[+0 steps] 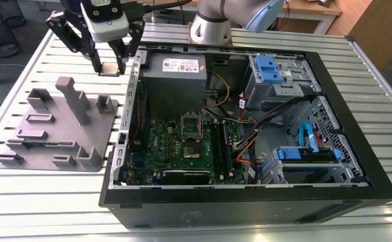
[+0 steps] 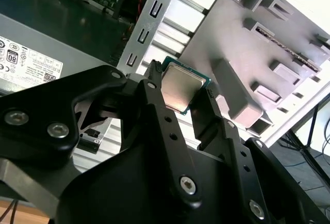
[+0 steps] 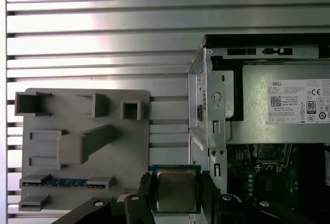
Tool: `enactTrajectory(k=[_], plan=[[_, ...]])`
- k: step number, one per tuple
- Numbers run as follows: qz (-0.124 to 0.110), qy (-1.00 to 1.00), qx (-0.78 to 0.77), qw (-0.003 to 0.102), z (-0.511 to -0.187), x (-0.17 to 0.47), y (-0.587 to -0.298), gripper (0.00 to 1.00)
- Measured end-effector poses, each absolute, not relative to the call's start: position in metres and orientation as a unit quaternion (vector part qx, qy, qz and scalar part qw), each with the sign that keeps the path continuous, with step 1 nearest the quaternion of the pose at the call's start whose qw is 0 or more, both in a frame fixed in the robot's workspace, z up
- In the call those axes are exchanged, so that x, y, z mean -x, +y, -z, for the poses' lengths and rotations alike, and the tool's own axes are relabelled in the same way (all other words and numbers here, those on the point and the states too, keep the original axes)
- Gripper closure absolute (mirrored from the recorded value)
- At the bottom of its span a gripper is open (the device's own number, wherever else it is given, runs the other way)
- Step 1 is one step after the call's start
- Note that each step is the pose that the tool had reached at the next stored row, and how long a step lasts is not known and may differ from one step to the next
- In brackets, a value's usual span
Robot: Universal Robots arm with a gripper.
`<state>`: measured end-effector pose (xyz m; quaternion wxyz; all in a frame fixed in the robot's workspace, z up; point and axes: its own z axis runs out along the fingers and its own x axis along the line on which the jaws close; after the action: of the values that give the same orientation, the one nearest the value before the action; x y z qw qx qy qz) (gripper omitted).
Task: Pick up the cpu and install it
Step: 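Pick up the cpu and move it towards the insertion slot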
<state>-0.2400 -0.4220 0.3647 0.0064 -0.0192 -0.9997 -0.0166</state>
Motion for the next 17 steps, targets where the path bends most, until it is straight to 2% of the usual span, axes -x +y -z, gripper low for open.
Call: enactTrajectory(k=[17], plan=[[0.017, -1.000, 0.019, 0.006, -0.364, 0.207, -0.422, 0.53]])
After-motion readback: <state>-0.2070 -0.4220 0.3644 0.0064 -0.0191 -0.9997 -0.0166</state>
